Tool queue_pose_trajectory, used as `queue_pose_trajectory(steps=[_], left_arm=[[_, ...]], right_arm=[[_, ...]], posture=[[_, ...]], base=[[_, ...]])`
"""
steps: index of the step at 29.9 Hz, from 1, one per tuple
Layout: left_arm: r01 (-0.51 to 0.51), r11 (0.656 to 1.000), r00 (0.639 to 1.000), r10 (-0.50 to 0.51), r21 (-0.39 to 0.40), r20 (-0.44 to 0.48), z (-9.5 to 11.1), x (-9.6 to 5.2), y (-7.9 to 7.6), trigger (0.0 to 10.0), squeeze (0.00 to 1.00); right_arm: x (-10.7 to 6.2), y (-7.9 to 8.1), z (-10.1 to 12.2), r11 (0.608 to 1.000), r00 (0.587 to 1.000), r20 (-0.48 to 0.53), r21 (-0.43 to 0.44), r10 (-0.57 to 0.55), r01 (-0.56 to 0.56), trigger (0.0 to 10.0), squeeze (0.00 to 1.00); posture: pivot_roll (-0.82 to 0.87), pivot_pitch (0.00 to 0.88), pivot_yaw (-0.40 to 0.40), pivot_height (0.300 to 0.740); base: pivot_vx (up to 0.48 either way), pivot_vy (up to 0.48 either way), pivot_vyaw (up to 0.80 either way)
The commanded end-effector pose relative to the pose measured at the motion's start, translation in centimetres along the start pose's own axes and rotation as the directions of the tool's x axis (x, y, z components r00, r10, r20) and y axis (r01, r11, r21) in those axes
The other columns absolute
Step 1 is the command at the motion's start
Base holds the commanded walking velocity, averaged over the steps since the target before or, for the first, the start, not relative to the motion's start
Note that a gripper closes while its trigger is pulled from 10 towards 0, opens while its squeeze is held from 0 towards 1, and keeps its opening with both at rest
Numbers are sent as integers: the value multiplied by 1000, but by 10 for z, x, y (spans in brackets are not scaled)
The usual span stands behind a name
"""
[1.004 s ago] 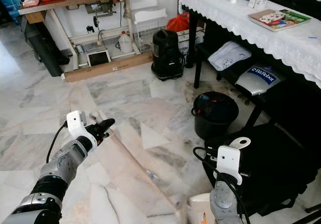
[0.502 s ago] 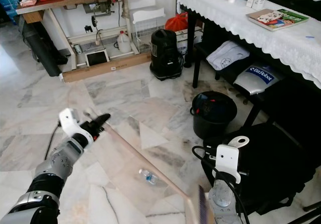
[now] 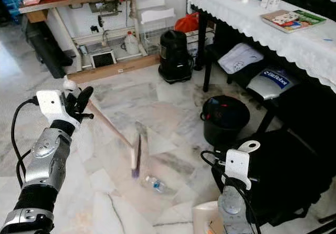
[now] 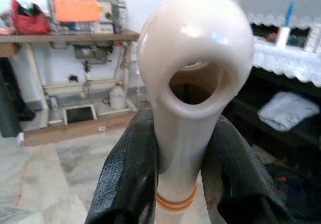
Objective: Sweep floor
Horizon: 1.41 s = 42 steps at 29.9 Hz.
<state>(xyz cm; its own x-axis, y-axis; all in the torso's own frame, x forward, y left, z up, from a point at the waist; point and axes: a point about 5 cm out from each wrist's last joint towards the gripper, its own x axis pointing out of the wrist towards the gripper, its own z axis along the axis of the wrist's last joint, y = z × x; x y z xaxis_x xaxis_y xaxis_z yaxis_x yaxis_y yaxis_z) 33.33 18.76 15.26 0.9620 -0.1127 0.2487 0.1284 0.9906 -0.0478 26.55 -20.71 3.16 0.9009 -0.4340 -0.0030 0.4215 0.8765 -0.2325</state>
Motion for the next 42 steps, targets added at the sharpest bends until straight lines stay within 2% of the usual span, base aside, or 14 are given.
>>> queue_pose_trajectory(steps=[1, 5, 8, 17, 20, 24, 30, 42], left_arm=[[14, 999, 1000, -15, 52, 28, 5, 0, -3, 10000, 0], [29, 994, 999, -31, 106, 13, 0, -2, -6, 10000, 0], [34, 993, 999, -36, 113, 18, -1, -4, -8, 10000, 0], [38, 992, 999, -41, 120, 21, -4, -8, -13, 10000, 0], [33, 993, 999, -36, 117, 22, -5, -8, -15, 10000, 0], [53, 990, 998, -58, 127, 36, -6, -7, -24, 10000, 0], [50, 992, 997, -56, 117, 47, -5, -7, -26, 10000, 0], [38, 993, 997, -46, 113, 66, -3, -8, -32, 10000, 0]], right_arm=[[5, 0, 13, 999, 999, 48, 51, -17, 15, 10000, 0], [10, -4, 21, 993, 997, 62, 109, -48, 41, 10000, 0], [13, -8, 27, 988, 995, 78, 141, -68, 56, 10000, 0], [17, -17, 43, 984, 987, 137, 164, -89, 66, 10000, 0], [19, -20, 55, 973, 981, 156, 216, -112, 77, 10000, 0], [22, -15, 75, 969, 969, 221, 242, -107, 52, 10000, 0], [21, -11, 98, 957, 958, 273, 290, -92, 9, 10000, 0], [13, -2, 108, 953, 960, 277, 298, -30, -56, 10000, 0]], posture=[[-74, 8, 59, 740], [-84, 6, 55, 740], [-84, 0, 53, 740], [-103, 0, 49, 740], [-104, 0, 48, 740], [-119, 0, 47, 740], [-126, 0, 38, 740], [-120, 0, 21, 740]], base=[[0, 0, 0], [0, 0, 0], [0, 0, 0], [0, 0, 0], [0, 0, 0], [0, 0, 0], [0, 0, 0], [0, 0, 0]])
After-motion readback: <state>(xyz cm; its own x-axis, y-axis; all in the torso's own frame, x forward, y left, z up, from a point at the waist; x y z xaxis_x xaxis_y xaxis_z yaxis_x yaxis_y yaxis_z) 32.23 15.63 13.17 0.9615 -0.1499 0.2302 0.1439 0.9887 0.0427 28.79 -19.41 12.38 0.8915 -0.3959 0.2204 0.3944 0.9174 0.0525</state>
